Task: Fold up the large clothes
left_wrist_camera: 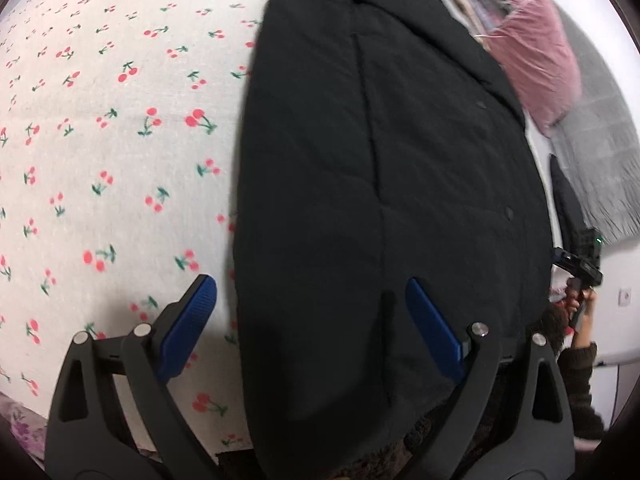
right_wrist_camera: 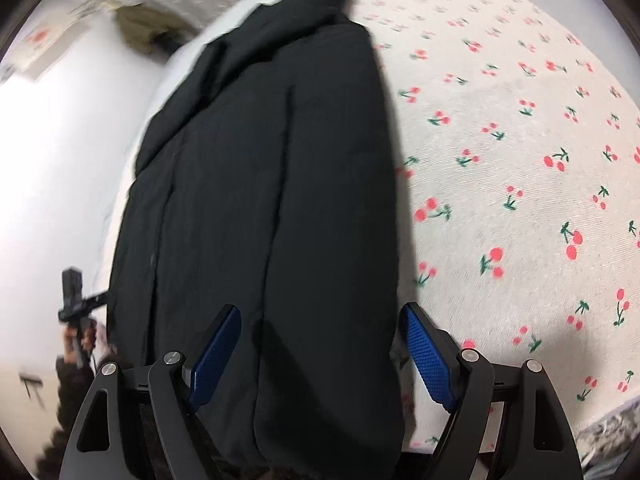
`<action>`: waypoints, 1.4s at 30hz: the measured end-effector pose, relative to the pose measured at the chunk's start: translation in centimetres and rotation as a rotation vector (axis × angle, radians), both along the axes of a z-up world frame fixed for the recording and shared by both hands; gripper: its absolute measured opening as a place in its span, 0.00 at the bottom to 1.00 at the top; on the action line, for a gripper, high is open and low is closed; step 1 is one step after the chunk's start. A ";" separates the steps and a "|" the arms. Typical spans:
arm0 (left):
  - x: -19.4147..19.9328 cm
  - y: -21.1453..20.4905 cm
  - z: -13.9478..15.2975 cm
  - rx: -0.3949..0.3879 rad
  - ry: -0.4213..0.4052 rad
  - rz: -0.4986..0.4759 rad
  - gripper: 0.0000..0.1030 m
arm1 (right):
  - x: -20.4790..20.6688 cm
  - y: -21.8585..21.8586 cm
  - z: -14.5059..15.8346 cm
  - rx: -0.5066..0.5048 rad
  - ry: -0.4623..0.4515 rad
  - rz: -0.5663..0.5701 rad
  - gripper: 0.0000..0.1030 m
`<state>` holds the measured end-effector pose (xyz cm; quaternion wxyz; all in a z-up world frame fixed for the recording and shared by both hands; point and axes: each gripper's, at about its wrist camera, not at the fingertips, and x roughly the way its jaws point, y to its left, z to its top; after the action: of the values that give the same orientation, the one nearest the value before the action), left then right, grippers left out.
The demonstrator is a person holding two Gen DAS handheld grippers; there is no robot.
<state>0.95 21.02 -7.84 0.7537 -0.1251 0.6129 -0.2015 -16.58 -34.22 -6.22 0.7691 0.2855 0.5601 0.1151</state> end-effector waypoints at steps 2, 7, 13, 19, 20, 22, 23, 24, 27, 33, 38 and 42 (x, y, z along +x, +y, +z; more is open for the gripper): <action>-0.7 0.0 -0.1 -0.046 0.014 -0.018 0.92 | -0.3 0.4 -0.2 0.060 0.012 0.026 0.81; -2.3 -1.1 -0.4 -0.162 0.066 -0.064 0.92 | -0.7 1.1 -0.5 0.184 0.040 0.074 0.82; -2.8 -3.9 -0.1 -0.130 0.048 -0.072 0.73 | 0.6 3.6 -0.1 0.223 0.031 0.118 0.60; -4.4 -4.6 2.4 -0.113 -0.075 0.031 0.17 | 1.4 6.2 2.5 0.193 -0.063 0.104 0.18; -4.7 -4.6 3.3 -0.132 -0.101 0.037 0.16 | 1.4 6.4 3.3 0.195 -0.101 0.100 0.17; -5.8 -5.0 6.1 -0.182 -0.193 0.041 0.15 | 0.7 6.4 5.8 0.201 -0.201 0.088 0.16; -6.2 -5.1 7.0 -0.197 -0.224 0.038 0.14 | 0.3 6.4 7.4 0.206 -0.256 0.081 0.15; -6.8 -5.2 8.5 -0.218 -0.269 0.038 0.14 | -0.2 6.5 8.8 0.209 -0.303 0.078 0.15; -8.7 -5.5 12.7 -0.271 -0.392 0.023 0.13 | -1.5 6.5 12.1 0.229 -0.403 0.092 0.15; -13.7 -4.5 20.5 -0.335 -0.598 -0.014 0.13 | -5.4 8.0 18.8 0.174 -0.561 0.124 0.15; -16.9 -1.8 24.6 -0.393 -0.734 -0.013 0.13 | -9.9 6.1 23.2 0.144 -0.669 0.065 0.15; -15.5 -0.3 24.0 -0.378 -0.748 0.064 0.15 | -9.6 3.9 24.2 0.125 -0.669 -0.028 0.16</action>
<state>-14.53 20.73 16.17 0.8941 -0.1983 0.2449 -0.3183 -26.14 -30.36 17.97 0.8927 0.2863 0.2644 0.2261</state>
